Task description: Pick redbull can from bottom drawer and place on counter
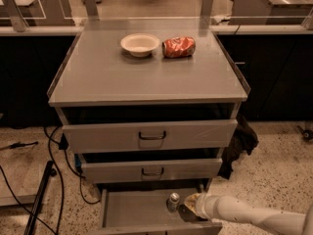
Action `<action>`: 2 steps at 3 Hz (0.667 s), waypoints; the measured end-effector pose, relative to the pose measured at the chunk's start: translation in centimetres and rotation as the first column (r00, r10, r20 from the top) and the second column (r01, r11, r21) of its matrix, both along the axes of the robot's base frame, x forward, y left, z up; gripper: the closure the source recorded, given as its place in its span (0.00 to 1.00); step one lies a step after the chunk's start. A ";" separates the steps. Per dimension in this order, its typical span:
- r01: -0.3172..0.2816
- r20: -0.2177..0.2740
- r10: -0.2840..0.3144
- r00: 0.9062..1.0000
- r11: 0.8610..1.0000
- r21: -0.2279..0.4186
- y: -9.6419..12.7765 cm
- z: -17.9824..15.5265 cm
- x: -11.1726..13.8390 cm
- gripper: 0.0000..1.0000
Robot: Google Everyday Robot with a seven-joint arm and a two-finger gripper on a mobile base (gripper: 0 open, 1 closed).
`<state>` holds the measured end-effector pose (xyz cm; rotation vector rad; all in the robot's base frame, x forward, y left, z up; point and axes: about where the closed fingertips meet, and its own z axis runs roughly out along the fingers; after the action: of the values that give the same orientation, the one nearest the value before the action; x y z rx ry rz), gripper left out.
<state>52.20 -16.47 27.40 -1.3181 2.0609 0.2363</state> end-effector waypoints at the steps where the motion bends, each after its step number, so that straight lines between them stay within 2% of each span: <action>1: 0.000 -0.014 0.000 1.000 1.000 0.005 0.2 -1.0 1.1 0.48; 2: 0.000 -0.027 0.000 1.000 1.000 0.009 0.3 -1.9 2.0 0.41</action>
Offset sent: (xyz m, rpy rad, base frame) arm 0.0326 -0.0002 -0.0296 0.0120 0.0404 -0.0047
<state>54.19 -16.22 25.46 -1.3160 2.0801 0.2648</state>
